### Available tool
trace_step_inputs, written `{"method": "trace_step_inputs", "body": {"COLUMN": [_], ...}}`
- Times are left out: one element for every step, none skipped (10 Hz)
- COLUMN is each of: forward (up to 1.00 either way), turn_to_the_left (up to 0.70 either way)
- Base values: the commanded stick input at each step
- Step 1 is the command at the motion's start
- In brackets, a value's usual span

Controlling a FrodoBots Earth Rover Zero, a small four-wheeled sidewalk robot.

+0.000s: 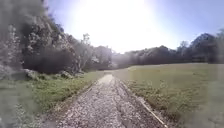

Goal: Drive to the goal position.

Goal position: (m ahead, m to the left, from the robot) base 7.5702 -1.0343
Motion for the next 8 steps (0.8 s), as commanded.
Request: {"method": "trace_step_inputs", "body": {"forward": [0.50,0.50,0.50,0.50,0.50,0.50,0.50,0.50], "turn_to_the_left": [0.00,0.00,0.00,0.00,0.00,0.09,0.27,0.27]}}
